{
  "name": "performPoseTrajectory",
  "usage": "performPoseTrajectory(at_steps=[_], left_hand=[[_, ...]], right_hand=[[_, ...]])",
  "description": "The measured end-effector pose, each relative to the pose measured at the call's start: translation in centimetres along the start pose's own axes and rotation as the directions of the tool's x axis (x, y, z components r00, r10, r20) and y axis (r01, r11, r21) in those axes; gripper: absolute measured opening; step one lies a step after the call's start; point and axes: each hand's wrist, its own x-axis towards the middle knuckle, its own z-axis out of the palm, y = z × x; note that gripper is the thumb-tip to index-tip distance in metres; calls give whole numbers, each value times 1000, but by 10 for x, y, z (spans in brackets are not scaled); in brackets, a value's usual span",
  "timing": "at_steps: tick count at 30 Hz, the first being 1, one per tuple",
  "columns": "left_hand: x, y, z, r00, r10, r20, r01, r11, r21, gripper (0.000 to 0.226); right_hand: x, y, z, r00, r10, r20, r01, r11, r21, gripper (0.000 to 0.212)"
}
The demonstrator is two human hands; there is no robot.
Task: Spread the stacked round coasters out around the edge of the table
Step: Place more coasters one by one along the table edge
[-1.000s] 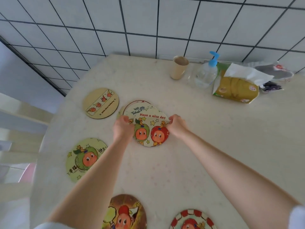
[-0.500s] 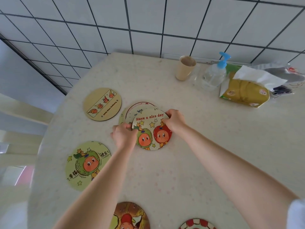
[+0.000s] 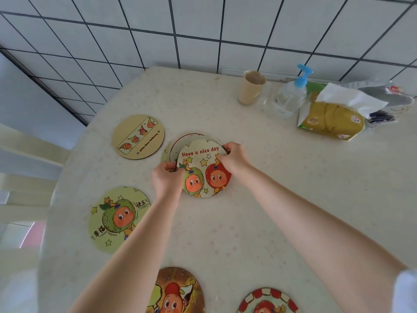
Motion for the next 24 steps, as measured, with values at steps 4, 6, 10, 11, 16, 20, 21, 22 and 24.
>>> performPoseTrajectory(at_steps=[4, 6, 10, 11, 16, 20, 21, 22, 24], left_hand=[[-10, -2, -3, 999, 11, 31, -9, 999, -52, 17], [-19, -7, -2, 996, 9, 90, -4, 999, -54, 12], [-49, -21, 6, 986, -6, 165, 17, 998, -67, 10], [-59, -25, 9, 985, -7, 175, 19, 997, -69, 10], [-106, -46, 28, 973, -19, 230, 33, 998, -58, 12], [-149, -62, 46, 969, -35, 244, 42, 999, -23, 12], [-160, -66, 51, 969, -38, 245, 44, 999, -18, 11], [-174, -71, 56, 969, -42, 245, 47, 999, -13, 11], [-200, -81, 68, 968, -52, 246, 56, 998, -8, 10]], right_hand=[[-11, 8, -10, 1000, -13, -23, 14, 997, 75, 17], [-19, 16, -20, 999, -12, -48, 17, 995, 102, 17], [-43, 39, -43, 997, -3, -71, 12, 992, 124, 17], [-50, 47, -49, 997, 5, -75, 4, 992, 128, 17], [-87, 89, -79, 994, 36, -107, -21, 990, 137, 15], [-118, 126, -110, 992, 53, -118, -35, 987, 154, 13], [-125, 135, -118, 991, 56, -120, -37, 987, 154, 13], [-133, 145, -127, 991, 58, -123, -39, 987, 154, 14], [-147, 165, -144, 990, 64, -124, -44, 986, 160, 14]])
